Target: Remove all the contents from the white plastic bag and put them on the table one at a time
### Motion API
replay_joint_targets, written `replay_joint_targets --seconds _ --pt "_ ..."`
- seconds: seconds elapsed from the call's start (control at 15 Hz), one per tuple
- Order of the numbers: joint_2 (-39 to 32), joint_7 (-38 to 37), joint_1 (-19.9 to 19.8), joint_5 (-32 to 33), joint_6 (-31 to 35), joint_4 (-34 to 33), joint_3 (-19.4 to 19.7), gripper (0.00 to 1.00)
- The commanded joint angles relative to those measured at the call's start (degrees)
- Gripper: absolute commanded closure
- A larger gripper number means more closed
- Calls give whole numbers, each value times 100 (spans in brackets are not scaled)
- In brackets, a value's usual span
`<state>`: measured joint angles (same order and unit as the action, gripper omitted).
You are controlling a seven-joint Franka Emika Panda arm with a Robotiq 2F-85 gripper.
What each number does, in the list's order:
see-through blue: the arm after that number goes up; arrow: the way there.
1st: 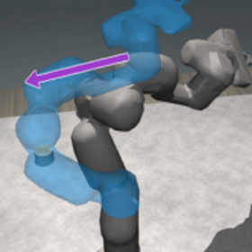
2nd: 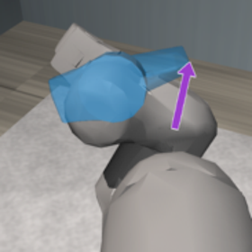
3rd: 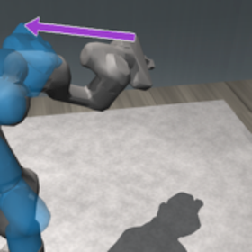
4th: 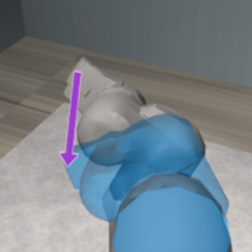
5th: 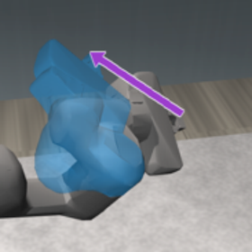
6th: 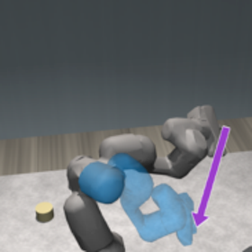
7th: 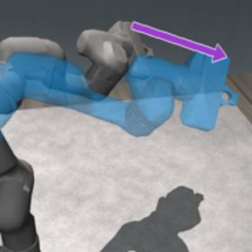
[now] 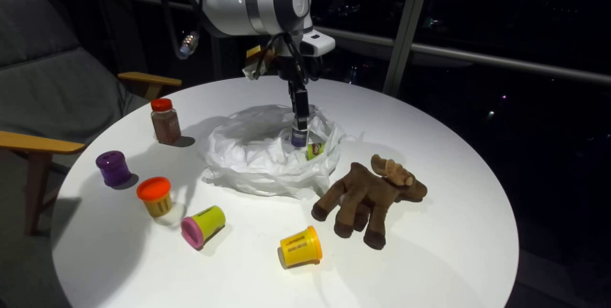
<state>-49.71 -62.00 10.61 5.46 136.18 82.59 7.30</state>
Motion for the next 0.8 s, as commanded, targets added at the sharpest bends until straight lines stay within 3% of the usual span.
replay_joint_targets --seconds 0.0,0.47,0.73 --pt "-137 119 4 -62 -238 -307 7 27" --pt "175 164 24 -13 -105 44 49 80" --pt "763 63 153 141 46 739 192 81"
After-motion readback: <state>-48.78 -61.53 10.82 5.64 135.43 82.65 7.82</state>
